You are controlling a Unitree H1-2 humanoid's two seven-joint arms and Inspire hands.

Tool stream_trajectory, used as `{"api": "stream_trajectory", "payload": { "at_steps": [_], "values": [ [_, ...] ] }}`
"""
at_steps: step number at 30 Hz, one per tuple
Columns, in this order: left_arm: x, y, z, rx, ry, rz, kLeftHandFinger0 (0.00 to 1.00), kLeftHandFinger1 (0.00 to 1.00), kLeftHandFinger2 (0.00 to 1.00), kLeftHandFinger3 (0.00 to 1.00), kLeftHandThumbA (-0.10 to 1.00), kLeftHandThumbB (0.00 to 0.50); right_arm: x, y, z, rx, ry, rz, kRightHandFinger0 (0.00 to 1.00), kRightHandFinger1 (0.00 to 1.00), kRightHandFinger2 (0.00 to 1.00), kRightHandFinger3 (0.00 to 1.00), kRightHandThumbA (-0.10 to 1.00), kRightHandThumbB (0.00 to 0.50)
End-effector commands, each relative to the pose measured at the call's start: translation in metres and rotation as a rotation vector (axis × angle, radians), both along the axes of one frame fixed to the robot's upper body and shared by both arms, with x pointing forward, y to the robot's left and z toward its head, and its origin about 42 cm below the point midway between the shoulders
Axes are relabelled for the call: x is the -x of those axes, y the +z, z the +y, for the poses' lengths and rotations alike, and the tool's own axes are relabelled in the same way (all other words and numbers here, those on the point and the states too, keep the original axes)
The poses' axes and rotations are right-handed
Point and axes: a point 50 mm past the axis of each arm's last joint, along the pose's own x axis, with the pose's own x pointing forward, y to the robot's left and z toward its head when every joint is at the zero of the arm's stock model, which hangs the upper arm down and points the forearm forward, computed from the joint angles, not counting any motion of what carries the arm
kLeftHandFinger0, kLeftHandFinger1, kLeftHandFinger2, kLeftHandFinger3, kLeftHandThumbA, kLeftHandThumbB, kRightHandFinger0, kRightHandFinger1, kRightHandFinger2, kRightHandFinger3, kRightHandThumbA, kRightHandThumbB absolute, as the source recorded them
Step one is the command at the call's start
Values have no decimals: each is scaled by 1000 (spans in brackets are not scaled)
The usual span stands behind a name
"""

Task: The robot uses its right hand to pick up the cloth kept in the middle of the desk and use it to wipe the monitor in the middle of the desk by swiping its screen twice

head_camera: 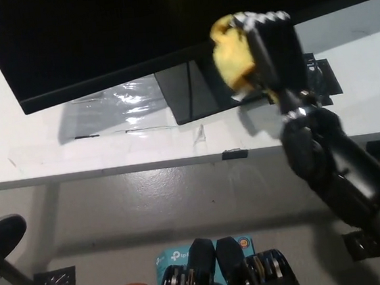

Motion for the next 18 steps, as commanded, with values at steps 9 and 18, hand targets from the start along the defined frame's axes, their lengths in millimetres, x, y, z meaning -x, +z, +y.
{"api": "stream_trajectory", "payload": {
  "at_steps": [9,18],
  "values": [
    [6,7,10,-14,7,-17,582,590,689,911,293,21,-14,-11,-78,97,-152,101,0,9,255,225,-100,102],
    [7,11,11,5,-2,-33,553,563,667,898,307,39,-44,-13,-118,170,-327,256,1,134,529,238,-100,98]
  ]
}}
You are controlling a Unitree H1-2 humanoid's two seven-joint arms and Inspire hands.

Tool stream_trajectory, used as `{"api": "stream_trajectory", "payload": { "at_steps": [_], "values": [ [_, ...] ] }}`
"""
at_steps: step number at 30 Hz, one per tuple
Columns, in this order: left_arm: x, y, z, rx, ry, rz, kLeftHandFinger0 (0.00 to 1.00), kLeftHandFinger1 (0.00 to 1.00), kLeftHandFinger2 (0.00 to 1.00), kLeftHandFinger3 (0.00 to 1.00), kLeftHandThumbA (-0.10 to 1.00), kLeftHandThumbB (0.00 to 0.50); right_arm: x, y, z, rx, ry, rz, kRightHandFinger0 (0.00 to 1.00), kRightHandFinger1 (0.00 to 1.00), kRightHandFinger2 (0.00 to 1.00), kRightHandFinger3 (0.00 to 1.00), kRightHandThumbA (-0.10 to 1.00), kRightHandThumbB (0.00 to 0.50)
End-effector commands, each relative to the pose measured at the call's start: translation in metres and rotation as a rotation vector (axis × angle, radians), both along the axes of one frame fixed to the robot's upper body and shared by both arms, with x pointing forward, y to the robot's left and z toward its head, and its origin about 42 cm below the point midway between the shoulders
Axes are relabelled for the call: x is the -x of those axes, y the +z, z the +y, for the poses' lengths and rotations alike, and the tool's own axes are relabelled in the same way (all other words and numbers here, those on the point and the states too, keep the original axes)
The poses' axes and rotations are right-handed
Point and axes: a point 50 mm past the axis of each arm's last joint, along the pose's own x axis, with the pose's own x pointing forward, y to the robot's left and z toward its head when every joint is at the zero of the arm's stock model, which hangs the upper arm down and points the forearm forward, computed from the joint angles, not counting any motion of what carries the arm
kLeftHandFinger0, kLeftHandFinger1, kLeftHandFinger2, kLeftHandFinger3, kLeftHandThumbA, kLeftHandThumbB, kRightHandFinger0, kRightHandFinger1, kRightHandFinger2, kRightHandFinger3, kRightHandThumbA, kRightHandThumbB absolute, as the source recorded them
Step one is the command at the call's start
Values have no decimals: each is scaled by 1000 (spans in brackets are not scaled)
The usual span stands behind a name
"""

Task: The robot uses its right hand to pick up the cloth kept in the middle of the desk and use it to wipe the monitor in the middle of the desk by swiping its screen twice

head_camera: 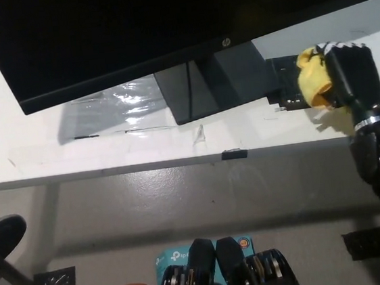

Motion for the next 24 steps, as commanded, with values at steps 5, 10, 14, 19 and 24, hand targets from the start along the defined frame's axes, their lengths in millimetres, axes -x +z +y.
{"api": "stream_trajectory", "payload": {
  "at_steps": [5,10,14,19,24],
  "values": [
    [4,15,7,-7,-18,-23,580,585,696,911,253,17,-34,31,-29,158,-188,120,3,61,273,536,-100,178],
    [3,16,8,-16,-9,-25,570,579,687,909,257,22,-33,17,-42,189,-198,155,0,0,127,442,-100,84],
    [2,15,9,-8,1,-26,570,575,687,903,262,26,-29,7,-46,158,-174,301,208,311,523,1000,-100,86],
    [3,11,11,-12,-9,-35,545,558,668,904,247,16,-16,15,-38,119,-177,481,1000,1000,1000,1000,311,320],
    [0,18,11,-15,-5,-39,567,577,680,902,244,12,-2,30,-24,103,-131,512,1000,1000,1000,1000,478,419]
  ]
}}
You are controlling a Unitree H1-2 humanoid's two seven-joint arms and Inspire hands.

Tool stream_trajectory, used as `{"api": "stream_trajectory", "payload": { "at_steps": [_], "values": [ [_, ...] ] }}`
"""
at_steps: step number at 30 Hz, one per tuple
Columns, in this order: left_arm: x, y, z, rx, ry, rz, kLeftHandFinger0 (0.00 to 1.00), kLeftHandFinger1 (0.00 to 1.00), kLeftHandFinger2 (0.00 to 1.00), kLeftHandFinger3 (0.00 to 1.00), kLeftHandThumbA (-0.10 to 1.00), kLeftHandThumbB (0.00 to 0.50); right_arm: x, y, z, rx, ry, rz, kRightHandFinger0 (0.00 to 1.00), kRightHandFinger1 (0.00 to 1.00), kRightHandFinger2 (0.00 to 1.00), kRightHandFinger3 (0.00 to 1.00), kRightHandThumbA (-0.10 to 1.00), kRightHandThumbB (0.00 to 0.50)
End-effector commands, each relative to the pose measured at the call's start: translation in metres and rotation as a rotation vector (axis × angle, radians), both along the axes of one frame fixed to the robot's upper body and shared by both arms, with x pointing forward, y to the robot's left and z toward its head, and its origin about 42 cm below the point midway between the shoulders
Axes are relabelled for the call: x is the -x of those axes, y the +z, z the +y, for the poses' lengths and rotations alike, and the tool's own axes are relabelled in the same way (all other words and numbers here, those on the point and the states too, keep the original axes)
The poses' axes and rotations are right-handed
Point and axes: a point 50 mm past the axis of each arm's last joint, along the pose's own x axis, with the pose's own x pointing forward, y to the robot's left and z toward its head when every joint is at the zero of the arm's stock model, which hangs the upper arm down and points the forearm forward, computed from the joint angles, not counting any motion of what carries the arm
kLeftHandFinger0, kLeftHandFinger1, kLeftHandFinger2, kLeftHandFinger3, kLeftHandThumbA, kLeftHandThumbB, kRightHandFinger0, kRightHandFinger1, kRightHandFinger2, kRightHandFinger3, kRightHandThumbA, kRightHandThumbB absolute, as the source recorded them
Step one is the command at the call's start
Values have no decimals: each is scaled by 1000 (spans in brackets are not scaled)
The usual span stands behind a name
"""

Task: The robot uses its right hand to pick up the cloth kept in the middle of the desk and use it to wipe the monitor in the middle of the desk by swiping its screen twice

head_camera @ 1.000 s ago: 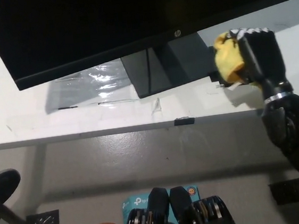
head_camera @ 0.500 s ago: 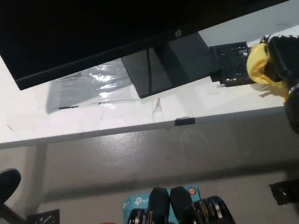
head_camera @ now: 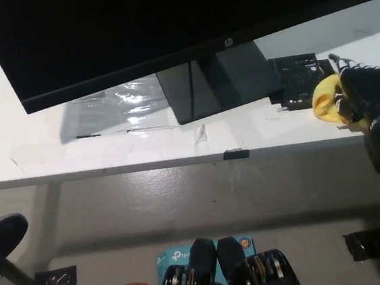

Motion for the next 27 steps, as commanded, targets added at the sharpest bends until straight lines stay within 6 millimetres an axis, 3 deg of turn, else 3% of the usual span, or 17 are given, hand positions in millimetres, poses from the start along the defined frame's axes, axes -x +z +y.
{"api": "stream_trajectory", "payload": {
  "at_steps": [1,4,6,15,17,20,22,26,27],
  "values": [
    [2,12,10,-20,-11,-25,566,575,680,901,243,11,6,48,-2,-47,-30,135,1000,1000,1000,1000,492,433],
    [2,11,10,-14,-7,-25,558,568,676,899,245,11,10,53,2,-61,-24,120,1000,1000,1000,1000,484,494],
    [2,11,10,-19,-4,-18,573,581,681,904,246,14,12,58,3,-74,-28,132,1000,1000,1000,1000,462,500],
    [1,13,9,-23,-5,-23,552,569,683,899,155,0,18,78,-1,-61,-32,119,1000,1000,1000,1000,452,500],
    [0,11,10,-15,3,-24,534,552,665,883,96,0,20,83,-5,-49,-35,106,1000,1000,1000,1000,437,500],
    [1,8,11,-16,9,-21,532,554,665,859,-84,0,23,91,-12,-25,-39,96,1000,1000,1000,1000,357,494],
    [-1,6,14,-21,3,-27,529,549,680,834,-100,0,24,102,-16,-16,-40,74,1000,1000,1000,1000,268,488],
    [0,4,15,-18,4,-24,527,542,685,821,-100,0,34,116,-24,-23,-18,43,1000,1000,1000,1000,232,471],
    [-1,3,15,-12,4,-31,515,533,670,809,-100,0,42,123,-24,-49,5,35,1000,1000,1000,1000,226,442]
  ]
}}
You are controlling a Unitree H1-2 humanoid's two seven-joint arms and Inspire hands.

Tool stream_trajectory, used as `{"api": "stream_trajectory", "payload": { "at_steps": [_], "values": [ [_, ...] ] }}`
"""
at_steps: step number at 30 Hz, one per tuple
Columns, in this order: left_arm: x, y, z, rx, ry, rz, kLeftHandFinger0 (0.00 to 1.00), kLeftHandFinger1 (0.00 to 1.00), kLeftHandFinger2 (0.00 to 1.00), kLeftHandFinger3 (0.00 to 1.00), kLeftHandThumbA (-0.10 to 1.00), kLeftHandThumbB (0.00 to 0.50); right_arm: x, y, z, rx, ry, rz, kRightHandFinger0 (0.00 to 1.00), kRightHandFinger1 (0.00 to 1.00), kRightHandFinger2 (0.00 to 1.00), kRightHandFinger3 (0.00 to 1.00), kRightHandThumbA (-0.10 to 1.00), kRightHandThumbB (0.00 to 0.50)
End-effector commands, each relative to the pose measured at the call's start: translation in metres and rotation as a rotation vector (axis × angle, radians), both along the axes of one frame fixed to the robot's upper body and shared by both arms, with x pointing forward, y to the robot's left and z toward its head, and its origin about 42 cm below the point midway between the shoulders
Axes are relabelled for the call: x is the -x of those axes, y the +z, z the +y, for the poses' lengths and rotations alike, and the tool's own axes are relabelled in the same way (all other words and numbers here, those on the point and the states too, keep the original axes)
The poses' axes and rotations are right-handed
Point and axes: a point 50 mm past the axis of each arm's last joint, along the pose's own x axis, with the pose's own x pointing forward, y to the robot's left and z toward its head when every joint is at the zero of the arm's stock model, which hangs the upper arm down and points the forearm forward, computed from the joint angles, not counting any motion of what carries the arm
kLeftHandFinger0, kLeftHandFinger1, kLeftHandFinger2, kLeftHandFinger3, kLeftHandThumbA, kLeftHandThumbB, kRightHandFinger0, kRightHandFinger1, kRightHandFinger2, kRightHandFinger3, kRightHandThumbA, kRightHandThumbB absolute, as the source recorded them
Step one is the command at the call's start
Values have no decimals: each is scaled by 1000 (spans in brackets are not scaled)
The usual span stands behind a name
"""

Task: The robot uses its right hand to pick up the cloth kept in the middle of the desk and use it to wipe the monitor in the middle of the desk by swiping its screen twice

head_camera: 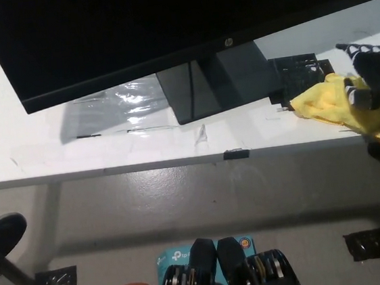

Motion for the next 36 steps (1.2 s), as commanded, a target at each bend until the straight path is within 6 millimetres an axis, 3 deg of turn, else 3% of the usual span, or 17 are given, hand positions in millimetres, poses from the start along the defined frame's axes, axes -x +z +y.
{"api": "stream_trajectory", "payload": {
  "at_steps": [1,6,7,8,9,10,12,13,15,16,19,21,22,23,28,32,36],
  "values": [
    [-2,7,11,-14,-13,-49,516,535,671,805,-100,0,21,47,-11,-43,38,-75,1000,1000,1000,1000,231,422],
    [-3,10,10,-24,-20,-58,528,549,692,803,-100,0,69,52,-3,-214,130,-161,1000,1000,1000,1000,84,300],
    [-2,6,11,-31,-23,-59,511,529,662,793,-100,1,97,37,4,-232,143,-226,976,1000,1000,1000,182,248],
    [-1,5,11,-31,-23,-58,509,527,659,792,-100,0,101,35,4,-234,143,-232,866,1000,1000,1000,193,234],
    [-1,6,11,-26,-21,-59,510,528,655,792,-100,0,116,23,8,-265,156,-278,635,1000,1000,1000,210,206],
    [-1,7,10,-25,-15,-52,524,538,649,807,-100,0,140,-5,19,-355,143,-335,454,802,1000,1000,256,167],
    [1,6,7,-15,-18,-47,533,551,661,832,-100,0,162,-42,28,-450,108,-346,229,485,958,942,280,176],
    [1,6,6,-17,-18,-42,537,555,666,835,-100,0,172,-65,33,-499,92,-333,182,429,898,912,289,175],
    [-2,8,3,-13,-19,-42,551,567,676,849,-100,0,181,-86,38,-562,59,-307,165,362,733,835,236,189],
    [-4,9,3,-10,-14,-52,546,564,672,847,-100,4,185,-110,42,-624,22,-285,154,339,698,805,230,205],
    [-4,6,5,-9,-9,-50,516,533,669,841,-85,0,187,-136,48,-745,-41,-251,172,339,654,756,99,194],
    [-4,9,5,-19,-18,-50,520,539,670,846,-82,0,189,-145,50,-808,-73,-264,259,411,652,740,41,194],
    [-4,10,4,-21,-19,-54,522,541,658,846,-98,0,190,-152,51,-835,-93,-255,443,536,663,743,21,169],
    [-7,13,4,-23,-18,-59,523,542,657,847,-100,0,187,-155,53,-859,-101,-263,464,545,661,737,10,169],
    [-13,17,6,-47,-36,-75,525,542,662,856,-47,0,186,-180,59,-960,-123,-226,383,448,563,728,-19,160],
    [-20,13,6,-50,-40,-72,533,552,665,875,24,0,187,-203,58,-1031,-157,-91,206,382,572,757,9,171],
    [-24,18,4,-49,-49,-78,542,555,668,872,48,0,189,-211,54,-1048,-156,-38,256,410,587,754,19,174]
  ]
}}
